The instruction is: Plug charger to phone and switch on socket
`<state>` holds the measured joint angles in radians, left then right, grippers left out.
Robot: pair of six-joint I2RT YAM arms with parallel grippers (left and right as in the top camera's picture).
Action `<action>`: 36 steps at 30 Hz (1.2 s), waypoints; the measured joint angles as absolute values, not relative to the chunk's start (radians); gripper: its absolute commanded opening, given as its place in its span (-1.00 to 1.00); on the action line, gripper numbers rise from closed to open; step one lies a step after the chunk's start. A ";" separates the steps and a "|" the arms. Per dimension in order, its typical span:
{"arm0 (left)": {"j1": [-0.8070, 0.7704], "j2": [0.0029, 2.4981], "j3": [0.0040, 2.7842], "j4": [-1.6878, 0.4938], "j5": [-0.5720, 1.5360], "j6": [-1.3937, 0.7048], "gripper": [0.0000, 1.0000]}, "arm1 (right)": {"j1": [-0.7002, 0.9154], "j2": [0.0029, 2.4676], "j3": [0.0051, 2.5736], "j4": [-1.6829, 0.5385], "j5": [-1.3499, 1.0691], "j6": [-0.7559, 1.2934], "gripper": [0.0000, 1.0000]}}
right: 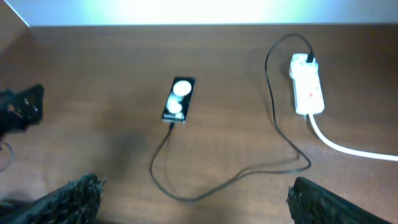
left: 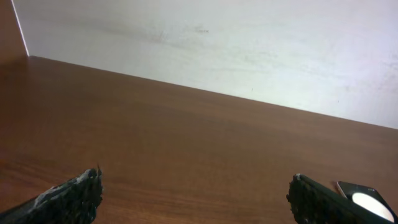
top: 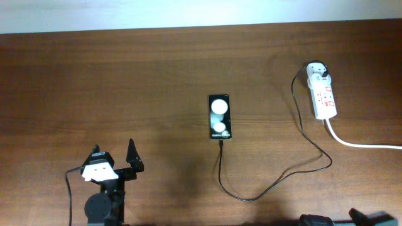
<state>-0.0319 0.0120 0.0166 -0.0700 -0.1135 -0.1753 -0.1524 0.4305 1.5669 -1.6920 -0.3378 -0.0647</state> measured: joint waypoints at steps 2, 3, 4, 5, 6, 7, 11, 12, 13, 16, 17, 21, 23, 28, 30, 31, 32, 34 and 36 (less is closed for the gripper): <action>-0.032 0.011 0.017 -0.070 -0.113 -0.175 0.98 | -0.126 0.324 1.417 -1.496 -0.339 -0.070 0.98; -0.032 0.011 0.017 -0.070 -0.113 -0.175 0.99 | -0.100 0.260 1.275 -1.367 -0.342 -0.075 0.98; -0.032 0.011 0.017 -0.068 -0.113 -0.175 0.99 | -0.088 0.222 1.184 -1.212 -0.353 -0.078 0.97; -0.032 0.011 0.016 -0.071 -0.113 -0.175 0.99 | -0.054 0.154 1.001 -0.902 -0.374 -0.076 0.97; -0.032 0.010 0.016 -0.070 -0.113 -0.175 0.98 | -0.033 0.127 0.910 -0.843 -0.381 -0.078 0.97; -0.032 0.010 0.016 -0.070 -0.113 -0.175 0.98 | -0.001 0.087 0.764 -0.637 -0.389 -0.078 0.97; -0.032 0.010 0.015 -0.070 -0.113 -0.175 0.98 | 0.035 0.031 0.382 -0.261 -0.398 -0.079 0.98; -0.032 0.010 0.015 -0.070 -0.113 -0.175 0.98 | 0.035 0.031 0.311 -0.206 -0.397 -0.078 0.97; -0.032 0.010 0.015 -0.070 -0.113 -0.175 0.98 | 0.035 0.027 0.259 -0.171 -0.386 -0.074 0.97; -0.032 0.010 0.015 -0.070 -0.113 -0.175 0.98 | 0.035 0.016 0.126 -0.065 -0.295 0.021 0.97; -0.032 0.010 0.015 -0.070 -0.113 -0.175 0.99 | 0.035 0.015 0.084 -0.013 -0.279 0.035 0.97; -0.032 0.010 0.015 -0.070 -0.113 -0.175 0.99 | 0.035 0.016 0.012 -0.022 -0.248 0.055 0.97; -0.032 0.010 0.015 -0.070 -0.113 -0.175 0.99 | 0.035 0.016 0.012 -0.055 -0.213 0.057 0.98; -0.032 0.010 0.015 -0.070 -0.113 -0.175 0.98 | 0.035 0.015 0.012 -0.056 -0.194 0.057 0.98; -0.032 0.010 0.015 -0.070 -0.113 -0.175 0.99 | 0.035 0.015 0.012 -0.056 -0.191 0.057 0.98; -0.032 0.010 0.015 -0.070 -0.113 -0.175 0.99 | 0.035 0.015 0.012 -0.056 -0.190 0.056 0.98; -0.032 0.010 0.015 -0.070 -0.113 -0.175 0.98 | 0.035 0.015 0.012 -0.057 -0.187 0.057 0.98; -0.032 0.010 0.015 -0.070 -0.113 -0.175 0.99 | 0.035 0.015 0.012 -0.057 -0.184 0.057 0.98; -0.032 0.010 0.015 -0.070 -0.113 -0.175 0.99 | 0.035 0.015 0.012 -0.057 -0.184 0.057 0.97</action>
